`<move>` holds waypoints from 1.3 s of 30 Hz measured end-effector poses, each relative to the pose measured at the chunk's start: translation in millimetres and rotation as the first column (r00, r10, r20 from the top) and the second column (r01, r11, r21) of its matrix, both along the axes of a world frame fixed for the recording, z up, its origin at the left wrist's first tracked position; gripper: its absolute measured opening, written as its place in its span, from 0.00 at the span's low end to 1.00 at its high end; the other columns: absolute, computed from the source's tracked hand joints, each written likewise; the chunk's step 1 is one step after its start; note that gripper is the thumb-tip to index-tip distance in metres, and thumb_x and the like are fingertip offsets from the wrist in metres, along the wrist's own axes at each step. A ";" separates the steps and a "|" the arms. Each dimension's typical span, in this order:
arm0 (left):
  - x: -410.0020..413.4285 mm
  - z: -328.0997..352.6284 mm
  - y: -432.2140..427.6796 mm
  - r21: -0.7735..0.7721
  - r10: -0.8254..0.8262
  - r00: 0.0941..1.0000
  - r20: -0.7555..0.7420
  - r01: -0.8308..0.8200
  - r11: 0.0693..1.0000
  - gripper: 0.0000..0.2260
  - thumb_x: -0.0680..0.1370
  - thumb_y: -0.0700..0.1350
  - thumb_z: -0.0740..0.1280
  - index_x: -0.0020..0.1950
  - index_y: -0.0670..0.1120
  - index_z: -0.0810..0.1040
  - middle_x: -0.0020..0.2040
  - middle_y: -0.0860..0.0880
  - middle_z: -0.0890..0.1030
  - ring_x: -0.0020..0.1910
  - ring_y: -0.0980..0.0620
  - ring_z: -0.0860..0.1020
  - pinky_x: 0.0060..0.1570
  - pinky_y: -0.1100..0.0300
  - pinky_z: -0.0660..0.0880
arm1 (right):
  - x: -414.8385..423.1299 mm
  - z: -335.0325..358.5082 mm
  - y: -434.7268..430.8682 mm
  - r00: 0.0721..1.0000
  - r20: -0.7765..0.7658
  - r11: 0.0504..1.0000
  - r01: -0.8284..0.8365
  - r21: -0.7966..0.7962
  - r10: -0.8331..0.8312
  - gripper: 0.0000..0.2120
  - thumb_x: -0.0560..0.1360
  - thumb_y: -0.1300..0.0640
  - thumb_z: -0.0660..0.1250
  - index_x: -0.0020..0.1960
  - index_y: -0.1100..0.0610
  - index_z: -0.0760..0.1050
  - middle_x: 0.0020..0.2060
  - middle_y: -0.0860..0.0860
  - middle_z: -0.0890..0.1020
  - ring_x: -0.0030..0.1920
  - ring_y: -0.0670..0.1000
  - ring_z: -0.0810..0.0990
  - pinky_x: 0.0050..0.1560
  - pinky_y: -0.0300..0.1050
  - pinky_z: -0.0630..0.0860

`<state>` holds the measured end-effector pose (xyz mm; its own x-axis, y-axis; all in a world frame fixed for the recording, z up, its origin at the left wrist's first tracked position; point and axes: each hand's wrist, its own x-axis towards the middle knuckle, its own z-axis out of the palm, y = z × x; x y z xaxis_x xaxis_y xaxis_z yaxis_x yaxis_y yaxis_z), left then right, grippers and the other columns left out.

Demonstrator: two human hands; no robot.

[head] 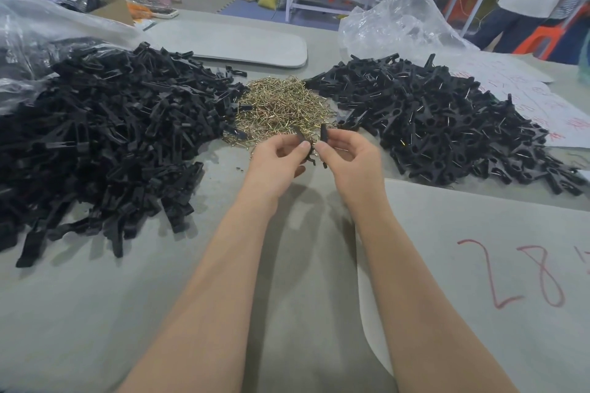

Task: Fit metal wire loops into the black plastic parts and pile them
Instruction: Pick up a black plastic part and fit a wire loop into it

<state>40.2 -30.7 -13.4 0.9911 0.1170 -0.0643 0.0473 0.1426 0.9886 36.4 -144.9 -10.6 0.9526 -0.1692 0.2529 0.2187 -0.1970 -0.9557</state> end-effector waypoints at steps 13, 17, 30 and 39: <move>-0.1 -1.3 1.9 0.058 0.000 1.000 0.017 -0.001 0.998 0.05 0.77 0.40 0.68 0.44 0.50 0.77 0.39 0.52 0.79 0.39 0.58 0.78 0.47 0.59 0.77 | -1.2 -2.3 2.2 0.991 -0.038 0.992 -0.126 -0.012 0.126 0.14 0.77 0.68 0.61 0.58 0.57 0.79 0.49 0.48 0.82 0.50 0.44 0.80 0.59 0.43 0.76; -1.0 -1.4 0.9 0.064 -0.021 0.999 0.032 0.019 0.998 0.05 0.76 0.41 0.69 0.43 0.50 0.77 0.39 0.53 0.81 0.36 0.61 0.80 0.41 0.65 0.77 | 0.0 -3.1 0.1 0.997 -0.044 0.991 -0.061 0.121 0.067 0.08 0.76 0.67 0.64 0.50 0.56 0.77 0.42 0.48 0.82 0.43 0.44 0.81 0.49 0.38 0.78; -4.2 3.6 4.0 -0.041 -0.046 0.999 0.024 0.047 0.998 0.04 0.77 0.37 0.67 0.47 0.45 0.79 0.39 0.51 0.82 0.38 0.59 0.81 0.43 0.67 0.78 | -3.1 -1.2 -0.1 0.995 -0.071 0.992 -0.057 0.113 0.066 0.06 0.75 0.66 0.67 0.50 0.59 0.76 0.40 0.49 0.81 0.39 0.41 0.80 0.48 0.36 0.78; -4.0 2.1 4.4 0.000 -0.061 0.997 0.040 0.061 0.998 0.06 0.77 0.38 0.67 0.44 0.49 0.78 0.38 0.54 0.82 0.36 0.62 0.81 0.42 0.67 0.78 | -3.3 -0.5 -0.7 0.997 -0.059 0.992 -0.047 0.121 0.054 0.06 0.75 0.65 0.67 0.45 0.55 0.77 0.40 0.49 0.82 0.41 0.43 0.81 0.50 0.38 0.78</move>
<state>36.2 -26.3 -11.3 0.9981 0.0559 -0.0246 0.0165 0.1417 0.9898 33.1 -145.6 -11.1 0.9738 -0.1460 0.1744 0.1655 -0.0709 -0.9837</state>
